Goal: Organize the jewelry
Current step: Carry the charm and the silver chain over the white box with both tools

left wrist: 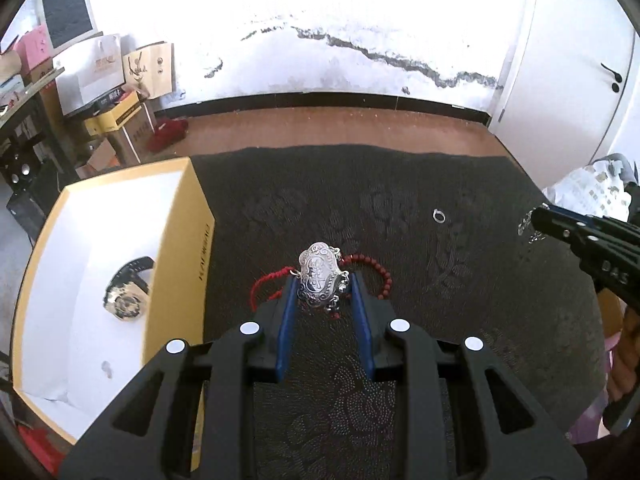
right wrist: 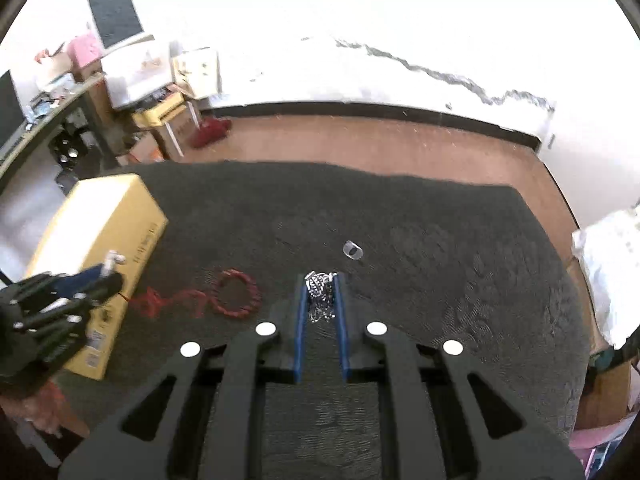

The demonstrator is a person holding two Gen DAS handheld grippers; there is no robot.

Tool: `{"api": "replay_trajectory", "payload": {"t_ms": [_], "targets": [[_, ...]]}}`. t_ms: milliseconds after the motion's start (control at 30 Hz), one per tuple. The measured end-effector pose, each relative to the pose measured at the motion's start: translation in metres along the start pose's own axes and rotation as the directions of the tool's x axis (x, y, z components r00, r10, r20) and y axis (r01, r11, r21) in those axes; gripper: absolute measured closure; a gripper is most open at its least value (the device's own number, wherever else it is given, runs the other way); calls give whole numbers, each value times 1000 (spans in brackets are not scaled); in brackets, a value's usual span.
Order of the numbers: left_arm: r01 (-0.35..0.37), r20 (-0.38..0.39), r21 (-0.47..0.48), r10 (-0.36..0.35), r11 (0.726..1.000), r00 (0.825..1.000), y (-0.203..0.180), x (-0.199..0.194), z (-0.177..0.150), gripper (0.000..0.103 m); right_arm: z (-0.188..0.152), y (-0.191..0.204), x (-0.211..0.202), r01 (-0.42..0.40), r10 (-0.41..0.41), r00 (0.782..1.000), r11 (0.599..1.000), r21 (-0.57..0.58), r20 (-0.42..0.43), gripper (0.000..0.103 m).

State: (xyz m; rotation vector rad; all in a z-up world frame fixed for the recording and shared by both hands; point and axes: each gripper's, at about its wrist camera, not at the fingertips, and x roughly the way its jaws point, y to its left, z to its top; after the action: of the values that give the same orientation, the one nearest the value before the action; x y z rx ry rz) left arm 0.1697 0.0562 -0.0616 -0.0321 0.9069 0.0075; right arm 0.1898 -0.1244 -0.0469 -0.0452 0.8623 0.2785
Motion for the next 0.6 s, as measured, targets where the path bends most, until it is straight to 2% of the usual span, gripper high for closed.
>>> {"api": "replay_trajectory", "payload": {"t_ms": [300, 600], "targets": [[-42, 57, -35, 44, 999, 997, 31, -44, 9, 76, 25, 69, -42, -89, 95, 993, 993, -78, 74, 90], [-91, 89, -131, 103, 987, 991, 105, -79, 3, 76, 50, 159, -56, -184, 203, 974, 968, -169, 100, 90]]}}
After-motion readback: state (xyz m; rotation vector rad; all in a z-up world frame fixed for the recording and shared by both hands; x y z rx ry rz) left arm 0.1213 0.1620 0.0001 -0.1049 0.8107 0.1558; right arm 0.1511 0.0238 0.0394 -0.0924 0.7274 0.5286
